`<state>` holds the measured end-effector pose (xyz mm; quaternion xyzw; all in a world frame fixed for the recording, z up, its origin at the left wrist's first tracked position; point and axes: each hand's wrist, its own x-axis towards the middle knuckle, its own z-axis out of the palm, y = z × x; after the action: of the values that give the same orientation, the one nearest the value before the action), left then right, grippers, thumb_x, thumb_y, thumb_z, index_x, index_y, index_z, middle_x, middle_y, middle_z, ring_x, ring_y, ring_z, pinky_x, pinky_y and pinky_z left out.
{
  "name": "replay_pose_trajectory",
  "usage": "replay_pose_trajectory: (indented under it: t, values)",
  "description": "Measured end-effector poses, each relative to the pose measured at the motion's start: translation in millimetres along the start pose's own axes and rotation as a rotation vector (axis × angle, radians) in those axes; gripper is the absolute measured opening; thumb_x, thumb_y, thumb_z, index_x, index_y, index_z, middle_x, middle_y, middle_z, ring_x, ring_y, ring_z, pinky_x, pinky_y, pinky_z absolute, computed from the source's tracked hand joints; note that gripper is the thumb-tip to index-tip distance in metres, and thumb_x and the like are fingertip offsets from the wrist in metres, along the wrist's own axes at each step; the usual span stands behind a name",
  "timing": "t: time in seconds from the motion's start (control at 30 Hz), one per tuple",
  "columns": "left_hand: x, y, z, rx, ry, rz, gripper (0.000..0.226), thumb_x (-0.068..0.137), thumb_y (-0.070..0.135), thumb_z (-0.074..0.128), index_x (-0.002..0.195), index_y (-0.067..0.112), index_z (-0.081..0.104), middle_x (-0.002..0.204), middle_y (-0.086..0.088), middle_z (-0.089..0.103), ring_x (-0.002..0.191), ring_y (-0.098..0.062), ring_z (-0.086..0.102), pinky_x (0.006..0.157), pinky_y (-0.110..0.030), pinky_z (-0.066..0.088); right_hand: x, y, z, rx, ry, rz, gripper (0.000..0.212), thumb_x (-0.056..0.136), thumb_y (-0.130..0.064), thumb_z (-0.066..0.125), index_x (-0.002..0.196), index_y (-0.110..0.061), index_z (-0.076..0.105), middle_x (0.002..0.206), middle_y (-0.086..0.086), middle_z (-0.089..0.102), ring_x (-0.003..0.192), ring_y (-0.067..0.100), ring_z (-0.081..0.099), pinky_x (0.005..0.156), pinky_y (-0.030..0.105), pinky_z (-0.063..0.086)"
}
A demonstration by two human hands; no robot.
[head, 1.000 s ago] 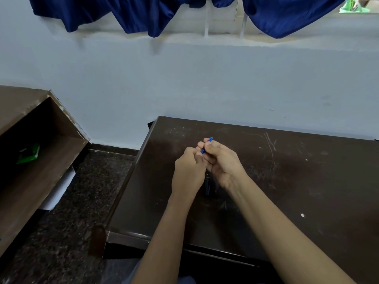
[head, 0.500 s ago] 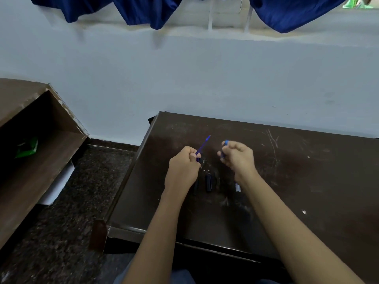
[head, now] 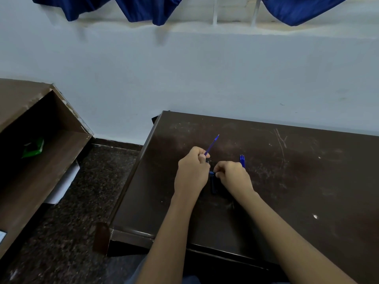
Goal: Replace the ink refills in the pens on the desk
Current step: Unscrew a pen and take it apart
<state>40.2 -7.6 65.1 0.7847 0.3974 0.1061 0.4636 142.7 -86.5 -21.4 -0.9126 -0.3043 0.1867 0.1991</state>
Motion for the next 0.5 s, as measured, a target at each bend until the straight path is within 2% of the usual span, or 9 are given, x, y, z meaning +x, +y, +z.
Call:
replay_pose_trajectory:
  t: [0.1,0.17,0.23,0.3,0.37,0.5]
  values:
    - [-1,1,2,0.0,-0.006,-0.003,0.023,0.099,0.016,0.035,0.097,0.017,0.057,0.097,-0.004,0.066,0.063,0.002,0.048,0.052,-0.013,0.03,1,0,-5,0.151,0.088,0.009,0.017,0.09,-0.014,0.061,0.1,-0.02,0.072,0.096,0.0,0.071,0.086,0.015,0.066,0.079,0.03,0.056]
    - [-1,0,2,0.002,-0.003,-0.006,0.022,0.099,0.016,0.035,0.1,0.015,0.057,0.098,-0.004,0.066,0.064,0.0,0.049,0.053,-0.013,0.03,-3,-9,-18,0.436,0.157,0.03,0.018,0.09,-0.008,0.058,0.096,-0.014,0.074,0.086,-0.001,0.071,0.077,0.009,0.064,0.067,0.016,0.054]
    - [0,-1,2,0.006,-0.008,-0.011,0.021,0.099,0.017,0.036,0.102,0.014,0.057,0.1,-0.006,0.067,0.068,-0.003,0.051,0.054,-0.015,0.032,-10,-24,-35,0.9,0.043,0.116,0.02,0.093,-0.001,0.053,0.099,-0.006,0.072,0.082,0.004,0.07,0.071,0.008,0.063,0.061,0.013,0.053]
    - [0,-2,2,0.003,-0.028,-0.017,0.021,0.099,0.018,0.036,0.104,0.015,0.057,0.103,-0.007,0.065,0.074,-0.007,0.052,0.057,-0.016,0.034,-19,-38,-48,1.275,-0.181,0.194,0.018,0.094,-0.003,0.053,0.103,-0.001,0.069,0.08,0.005,0.072,0.069,0.009,0.068,0.063,0.018,0.057]
    - [-1,-1,1,-0.02,-0.063,-0.023,0.023,0.099,0.022,0.038,0.112,0.019,0.057,0.106,-0.003,0.062,0.082,-0.01,0.054,0.061,-0.02,0.038,-25,-45,-50,1.352,-0.319,0.21,0.017,0.092,-0.009,0.058,0.104,-0.003,0.07,0.075,-0.001,0.074,0.066,0.005,0.069,0.065,0.02,0.056]
    - [-2,0,0,0.05,-0.134,-0.04,0.025,0.098,0.022,0.039,0.116,0.017,0.055,0.101,-0.001,0.056,0.081,-0.012,0.053,0.063,-0.023,0.039,-25,-47,-44,1.407,-0.289,0.303,0.011,0.09,-0.009,0.061,0.096,-0.012,0.07,0.07,-0.004,0.073,0.061,0.004,0.067,0.072,0.023,0.055]
